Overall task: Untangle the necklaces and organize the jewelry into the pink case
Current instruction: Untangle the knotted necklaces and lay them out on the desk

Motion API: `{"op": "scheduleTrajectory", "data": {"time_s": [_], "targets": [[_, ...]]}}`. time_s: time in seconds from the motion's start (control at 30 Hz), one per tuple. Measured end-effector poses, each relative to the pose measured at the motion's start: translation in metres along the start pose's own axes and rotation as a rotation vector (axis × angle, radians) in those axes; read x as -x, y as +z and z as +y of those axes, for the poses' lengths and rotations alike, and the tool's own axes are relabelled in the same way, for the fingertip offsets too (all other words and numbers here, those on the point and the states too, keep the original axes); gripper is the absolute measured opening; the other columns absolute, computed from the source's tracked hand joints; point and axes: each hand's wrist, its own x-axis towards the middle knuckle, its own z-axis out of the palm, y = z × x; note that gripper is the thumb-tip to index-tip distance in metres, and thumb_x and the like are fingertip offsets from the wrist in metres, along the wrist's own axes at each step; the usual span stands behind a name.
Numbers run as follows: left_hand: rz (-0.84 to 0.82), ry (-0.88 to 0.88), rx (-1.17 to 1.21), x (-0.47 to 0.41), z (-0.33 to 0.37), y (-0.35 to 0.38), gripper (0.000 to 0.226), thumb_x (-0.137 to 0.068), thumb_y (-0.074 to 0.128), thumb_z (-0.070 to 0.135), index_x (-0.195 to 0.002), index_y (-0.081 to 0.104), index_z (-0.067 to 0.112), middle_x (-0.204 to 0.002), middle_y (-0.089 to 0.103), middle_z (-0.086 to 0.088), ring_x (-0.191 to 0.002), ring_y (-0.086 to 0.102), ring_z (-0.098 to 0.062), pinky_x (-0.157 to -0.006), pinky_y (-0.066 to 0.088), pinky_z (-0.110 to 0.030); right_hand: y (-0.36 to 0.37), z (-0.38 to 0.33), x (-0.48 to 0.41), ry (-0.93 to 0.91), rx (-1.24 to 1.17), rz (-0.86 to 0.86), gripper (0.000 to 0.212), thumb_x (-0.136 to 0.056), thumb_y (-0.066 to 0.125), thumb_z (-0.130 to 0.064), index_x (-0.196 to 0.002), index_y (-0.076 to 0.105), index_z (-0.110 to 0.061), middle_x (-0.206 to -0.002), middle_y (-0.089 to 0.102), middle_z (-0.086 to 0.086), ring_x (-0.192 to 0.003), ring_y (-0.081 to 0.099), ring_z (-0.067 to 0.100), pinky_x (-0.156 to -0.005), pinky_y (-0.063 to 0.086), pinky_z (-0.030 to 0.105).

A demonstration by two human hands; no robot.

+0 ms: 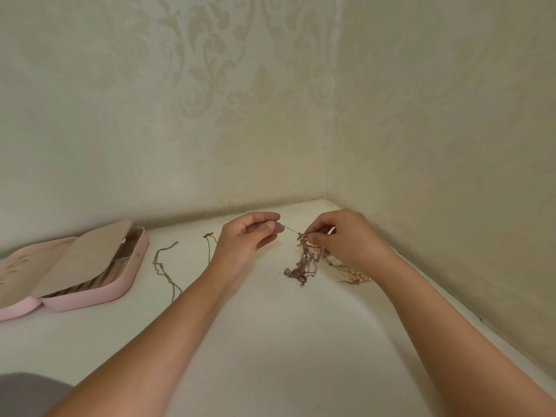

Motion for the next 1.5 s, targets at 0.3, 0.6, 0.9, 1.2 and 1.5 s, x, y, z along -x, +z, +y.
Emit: {"op": "scheduleTrajectory", "data": {"time_s": [0.3,0.6,0.9,1.2,1.5], "targets": [[-0.007,-0.079,0.358,-0.004,0.009,0.001,0.021,-0.097,0.039,-0.006,-0.091,0.056,0.005,-0.07,0.057,-0.004,-0.07,0.067,-0.019,-0.073,0.059,-0.031,-0.004,0.001,0.001,0.04,0.042,-0.053,0.004,-0.079,0.076,-0.016,-0.083,0.074,-0.017,-0.068,0.061,-0.008,-0.045,0.047,-0.003,-0.044,0.035,0.007],[0.08,-0.053,0.508,-0.008,0.014,-0.012,0.025,-0.093,0.032,-0.003,-0.08,0.051,0.009,-0.063,0.045,-0.002,-0.065,0.053,-0.015,-0.075,0.058,-0.031,-0.006,-0.005,0.004,0.099,-0.093,-0.088,0.012,-0.089,0.065,-0.02,-0.083,0.074,-0.018,-0.061,0.067,-0.007,-0.045,0.037,0.007,-0.044,0.031,0.019],[0.005,-0.228,0.632,-0.004,0.021,-0.005,0.023,-0.093,0.03,0.0,-0.083,0.049,0.01,-0.061,0.041,-0.001,-0.048,0.046,-0.01,-0.048,0.05,-0.02,0.009,-0.008,0.005,0.156,-0.332,-0.069,0.015,-0.092,0.06,-0.018,-0.085,0.072,-0.017,-0.084,0.071,-0.004,-0.078,0.063,0.004,-0.078,0.046,0.02],[-0.026,-0.359,0.306,-0.005,0.015,-0.012,0.023,-0.089,0.031,0.004,-0.08,0.05,0.013,-0.056,0.035,0.006,-0.039,0.023,-0.004,-0.035,0.011,-0.016,-0.001,-0.008,0.001,0.259,-0.34,0.084,0.022,-0.098,0.047,-0.016,-0.084,0.064,-0.017,-0.06,0.046,-0.007,-0.047,0.04,0.005,-0.045,0.033,0.017],[-0.032,-0.225,-0.533,-0.004,0.015,-0.016,0.024,-0.087,0.039,-0.002,-0.074,0.057,0.005,-0.046,0.038,0.012,-0.04,0.025,-0.008,-0.041,0.019,-0.019,-0.017,0.007,-0.004,0.211,0.236,0.243,0.02,-0.091,0.047,-0.008,-0.089,0.068,-0.007,-0.076,0.065,0.007,-0.065,0.061,0.025,-0.056,0.045,0.029]]}}
